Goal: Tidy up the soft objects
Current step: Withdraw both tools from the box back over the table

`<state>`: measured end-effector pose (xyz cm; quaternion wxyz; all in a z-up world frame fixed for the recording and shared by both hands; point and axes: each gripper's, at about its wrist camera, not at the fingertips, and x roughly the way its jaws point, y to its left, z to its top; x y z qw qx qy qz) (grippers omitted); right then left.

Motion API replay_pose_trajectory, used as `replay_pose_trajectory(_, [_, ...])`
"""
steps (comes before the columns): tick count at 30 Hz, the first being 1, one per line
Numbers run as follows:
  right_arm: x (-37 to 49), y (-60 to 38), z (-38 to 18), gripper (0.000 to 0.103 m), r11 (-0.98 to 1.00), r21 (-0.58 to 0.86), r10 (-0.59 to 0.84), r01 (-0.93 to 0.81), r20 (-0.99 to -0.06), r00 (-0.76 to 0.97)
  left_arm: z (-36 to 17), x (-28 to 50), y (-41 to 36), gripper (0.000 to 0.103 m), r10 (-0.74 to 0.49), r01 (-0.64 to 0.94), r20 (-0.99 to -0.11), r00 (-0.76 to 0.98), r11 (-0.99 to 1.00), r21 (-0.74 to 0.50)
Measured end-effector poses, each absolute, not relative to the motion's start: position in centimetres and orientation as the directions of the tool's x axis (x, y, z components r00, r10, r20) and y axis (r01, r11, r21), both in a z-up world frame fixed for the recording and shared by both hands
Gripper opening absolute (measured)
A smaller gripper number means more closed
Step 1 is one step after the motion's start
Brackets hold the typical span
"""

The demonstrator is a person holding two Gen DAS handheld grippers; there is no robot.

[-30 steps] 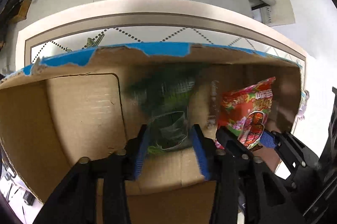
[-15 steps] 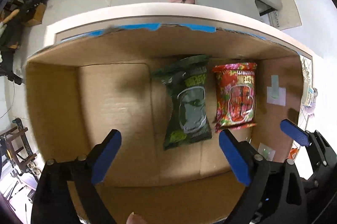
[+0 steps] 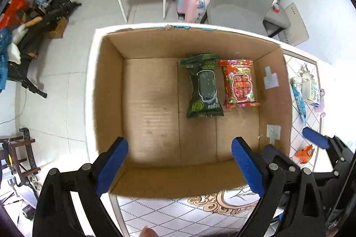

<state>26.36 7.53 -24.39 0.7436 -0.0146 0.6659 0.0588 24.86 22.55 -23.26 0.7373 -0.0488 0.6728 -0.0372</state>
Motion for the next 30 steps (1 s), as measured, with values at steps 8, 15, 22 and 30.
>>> replay_pose_trajectory(8, [21.0,6.5,-19.4,0.102,0.991,0.041,0.065,-0.129,-0.980,0.188,-17.9,19.2,22.3,0.095,-0.085,-0.012,-0.974,0.209,0.996,-0.090])
replay_pose_trajectory(15, [17.0,5.6,-15.3,0.102,0.983,0.113,0.142,-0.141,-0.966,0.215,-14.7,16.1,22.2,0.095,-0.125,-0.009,-0.962,0.244,0.991,-0.131])
replay_pose_trajectory(22, [15.6,3.1,-13.5,0.102,0.976,0.181,0.205,-0.120,-0.950,0.236,-12.9,14.0,20.9,0.095,-0.104,-0.026,-0.958,0.265,0.993,-0.115])
replay_pose_trajectory(30, [14.5,-10.0,-18.4,0.102,0.973,0.183,0.157,0.143,-0.972,0.176,-15.0,12.9,12.4,0.095,-0.101,0.047,-0.971,0.217,0.995,-0.093])
